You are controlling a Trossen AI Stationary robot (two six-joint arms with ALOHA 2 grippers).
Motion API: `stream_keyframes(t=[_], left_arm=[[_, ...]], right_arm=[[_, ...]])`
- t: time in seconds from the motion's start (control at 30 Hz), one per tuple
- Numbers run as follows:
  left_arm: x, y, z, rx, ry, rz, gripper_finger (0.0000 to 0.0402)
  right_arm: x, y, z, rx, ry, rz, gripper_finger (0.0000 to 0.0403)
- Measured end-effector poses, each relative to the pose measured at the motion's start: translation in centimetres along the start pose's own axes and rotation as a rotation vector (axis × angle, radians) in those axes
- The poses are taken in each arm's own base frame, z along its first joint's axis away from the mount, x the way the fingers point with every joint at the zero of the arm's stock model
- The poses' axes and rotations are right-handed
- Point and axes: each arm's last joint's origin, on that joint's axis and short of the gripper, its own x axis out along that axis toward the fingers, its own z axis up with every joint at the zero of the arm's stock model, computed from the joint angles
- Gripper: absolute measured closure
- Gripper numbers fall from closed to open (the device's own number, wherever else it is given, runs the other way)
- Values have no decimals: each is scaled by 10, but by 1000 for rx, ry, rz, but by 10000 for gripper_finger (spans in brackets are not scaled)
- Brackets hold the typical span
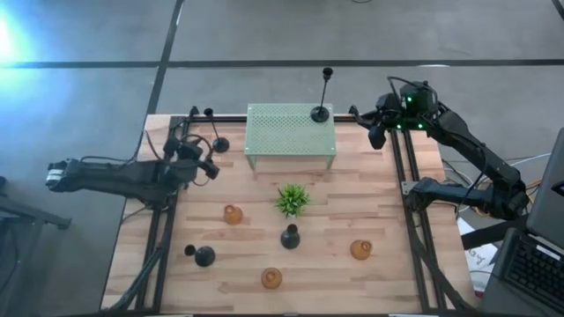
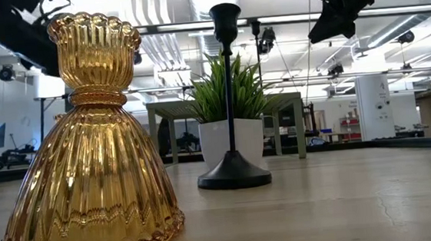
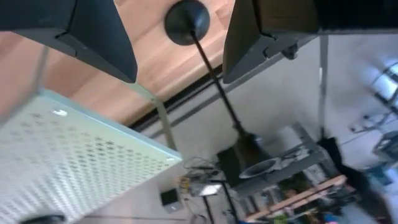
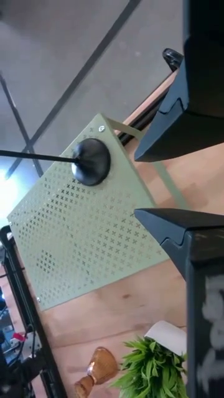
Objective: Pick & Place candle stick holders
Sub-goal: Put the black candle holder on the shelf
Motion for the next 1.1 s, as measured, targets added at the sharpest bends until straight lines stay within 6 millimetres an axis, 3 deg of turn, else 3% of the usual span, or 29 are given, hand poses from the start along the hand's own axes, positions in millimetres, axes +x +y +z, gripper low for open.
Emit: stream_keyframes(t=[0.5, 1.1], left_arm=[[26, -2, -34, -184, -99, 134, 163], [71, 28, -35, -222, -135, 20, 163]], right_arm=[[0, 0, 2, -30, -19, -3, 284], [0, -1, 4, -46, -42, -5, 282]])
